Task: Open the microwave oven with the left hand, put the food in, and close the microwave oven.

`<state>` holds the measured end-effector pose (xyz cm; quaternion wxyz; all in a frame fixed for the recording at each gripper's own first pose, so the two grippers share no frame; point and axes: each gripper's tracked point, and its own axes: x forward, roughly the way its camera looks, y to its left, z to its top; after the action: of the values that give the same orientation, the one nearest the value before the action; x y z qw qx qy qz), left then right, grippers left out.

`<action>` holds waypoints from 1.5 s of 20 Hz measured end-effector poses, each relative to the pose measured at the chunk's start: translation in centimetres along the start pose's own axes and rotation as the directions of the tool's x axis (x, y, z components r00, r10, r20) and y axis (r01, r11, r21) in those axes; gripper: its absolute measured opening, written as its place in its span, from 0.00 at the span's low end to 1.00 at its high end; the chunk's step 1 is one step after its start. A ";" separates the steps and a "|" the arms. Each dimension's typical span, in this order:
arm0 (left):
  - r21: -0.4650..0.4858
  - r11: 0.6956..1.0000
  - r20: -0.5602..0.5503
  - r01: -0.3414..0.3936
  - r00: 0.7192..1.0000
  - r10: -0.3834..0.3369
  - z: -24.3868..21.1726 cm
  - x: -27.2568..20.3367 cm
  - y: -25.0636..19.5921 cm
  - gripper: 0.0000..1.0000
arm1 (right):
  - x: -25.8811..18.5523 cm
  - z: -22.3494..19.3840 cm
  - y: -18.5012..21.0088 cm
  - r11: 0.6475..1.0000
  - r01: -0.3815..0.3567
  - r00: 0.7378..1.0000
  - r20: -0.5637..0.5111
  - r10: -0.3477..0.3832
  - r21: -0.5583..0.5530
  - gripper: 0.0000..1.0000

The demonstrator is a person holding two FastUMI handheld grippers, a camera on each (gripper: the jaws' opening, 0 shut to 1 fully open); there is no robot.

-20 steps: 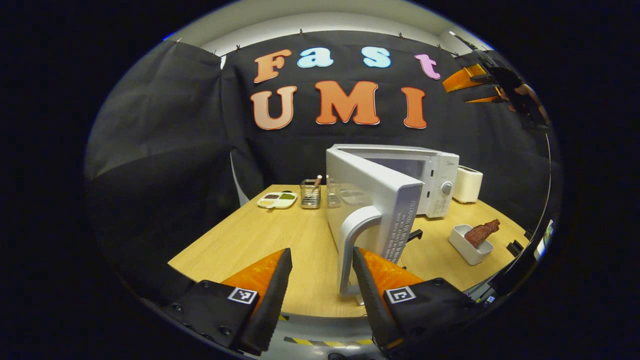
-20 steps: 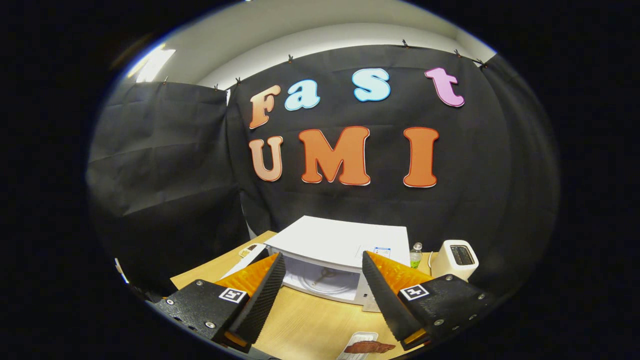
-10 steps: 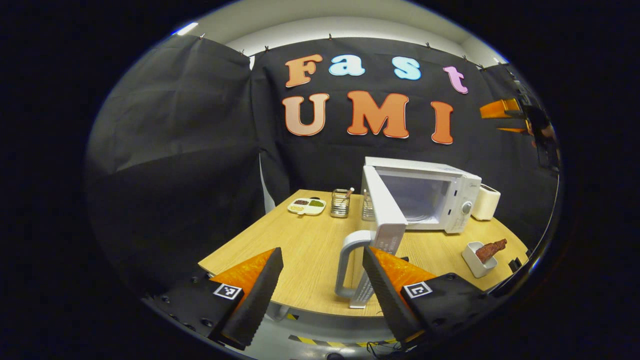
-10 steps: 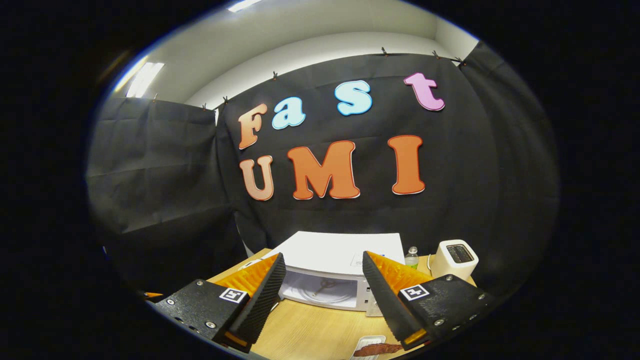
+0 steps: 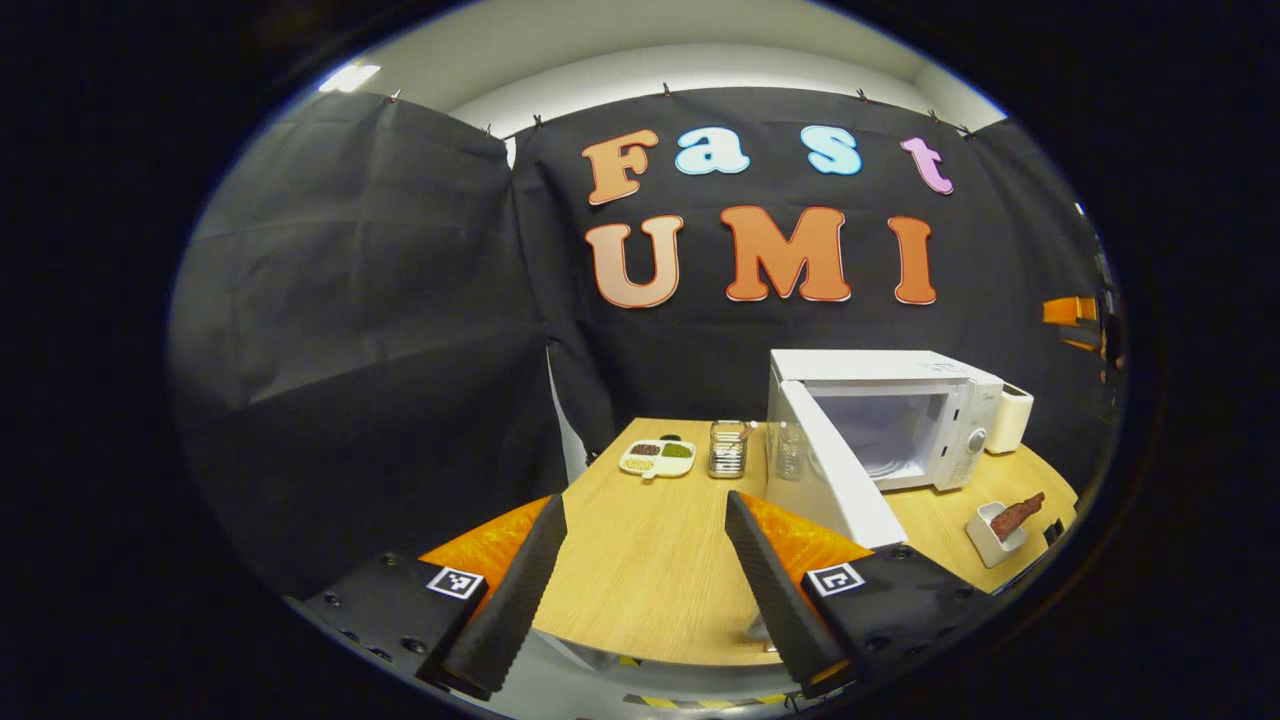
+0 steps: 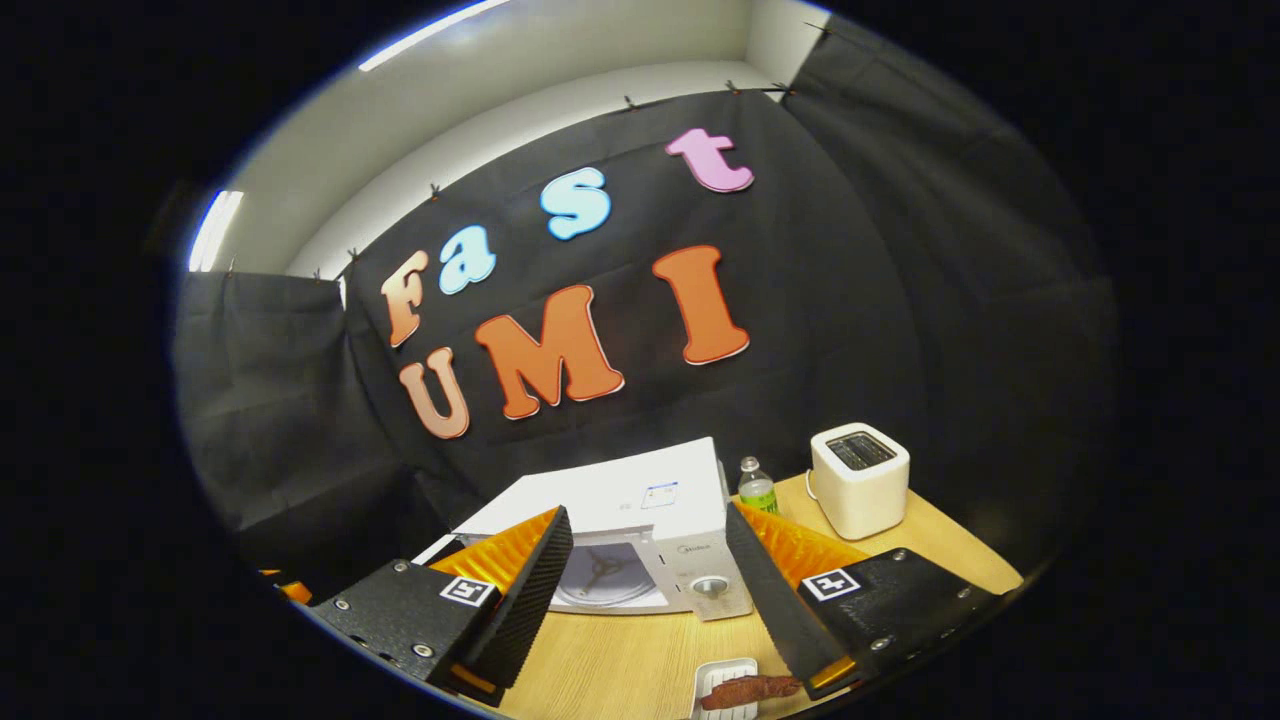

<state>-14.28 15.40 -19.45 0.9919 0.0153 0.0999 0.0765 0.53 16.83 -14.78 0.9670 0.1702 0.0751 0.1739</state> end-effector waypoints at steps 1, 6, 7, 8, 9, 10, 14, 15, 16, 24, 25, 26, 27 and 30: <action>-0.017 1.000 0.008 0.004 1.000 -0.003 0.6 0.4 0.1 0.98 | 0.0 -0.9 -1.6 0.999 0.028 1.000 0.001 -0.028 0.023 0.95; -0.065 0.998 0.036 0.009 0.999 -0.006 2.3 2.7 0.7 1.00 | -0.4 -7.4 -8.3 0.975 0.164 0.986 -0.046 -0.159 0.149 0.95; -0.060 0.998 0.038 0.004 0.999 -0.002 2.4 3.0 0.9 0.99 | -0.6 -8.9 -9.4 0.966 0.191 0.981 -0.071 -0.181 0.173 0.95; -0.058 0.998 0.037 0.001 0.999 0.001 2.5 3.2 1.2 0.99 | -1.0 -10.7 -10.3 0.957 0.214 0.975 -0.101 -0.197 0.197 0.94; -0.059 0.998 0.036 -0.001 0.999 0.003 2.5 3.4 1.4 0.98 | -1.1 -12.0 -11.1 0.947 0.233 0.970 -0.128 -0.209 0.223 0.95; -0.065 0.998 0.033 0.001 0.999 0.001 2.5 3.6 1.5 0.98 | -1.4 -13.5 -11.9 0.935 0.252 0.964 -0.149 -0.220 0.248 0.95; -0.104 0.995 0.006 -0.001 1.000 0.002 1.9 4.4 2.3 0.99 | -1.9 -18.5 -13.4 0.898 0.313 0.942 -0.225 -0.250 0.309 0.95; -0.116 0.993 0.001 0.001 1.000 -0.001 1.7 4.4 2.3 1.00 | -2.1 -19.9 -13.5 0.896 0.322 0.935 -0.249 -0.251 0.306 0.95; -0.127 0.992 -0.004 0.002 1.000 -0.003 1.6 4.6 2.4 0.97 | -2.4 -21.3 -13.6 0.893 0.336 0.926 -0.277 -0.255 0.300 0.95; -0.157 0.987 -0.041 -0.014 0.999 0.008 0.2 5.1 3.9 0.98 | -1.6 -25.8 -13.5 0.798 0.391 0.903 -0.358 -0.237 0.458 0.70; -0.149 0.989 -0.041 -0.015 0.999 0.009 0.1 5.0 4.0 0.98 | -1.3 -25.8 -13.6 0.775 0.398 0.903 -0.357 -0.238 0.491 0.65; -0.145 0.989 -0.042 -0.016 0.999 0.010 -0.1 4.9 4.1 0.98 | -1.2 -25.7 -13.5 0.749 0.394 0.909 -0.347 -0.231 0.533 0.47; -0.140 0.990 -0.045 -0.018 0.999 0.012 -0.2 4.8 4.1 0.97 | -1.1 -25.2 -13.3 0.728 0.387 0.915 -0.336 -0.225 0.566 0.31; -0.130 0.991 -0.050 -0.020 0.999 0.014 -0.7 4.5 4.4 0.98 | -0.9 -25.0 -12.6 0.701 0.388 0.916 -0.334 -0.223 0.598 0.19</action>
<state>-10.76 20.42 -20.84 0.9874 -0.0507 0.1187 0.0917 -1.52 12.99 -42.42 0.8453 0.4594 0.2725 -0.0084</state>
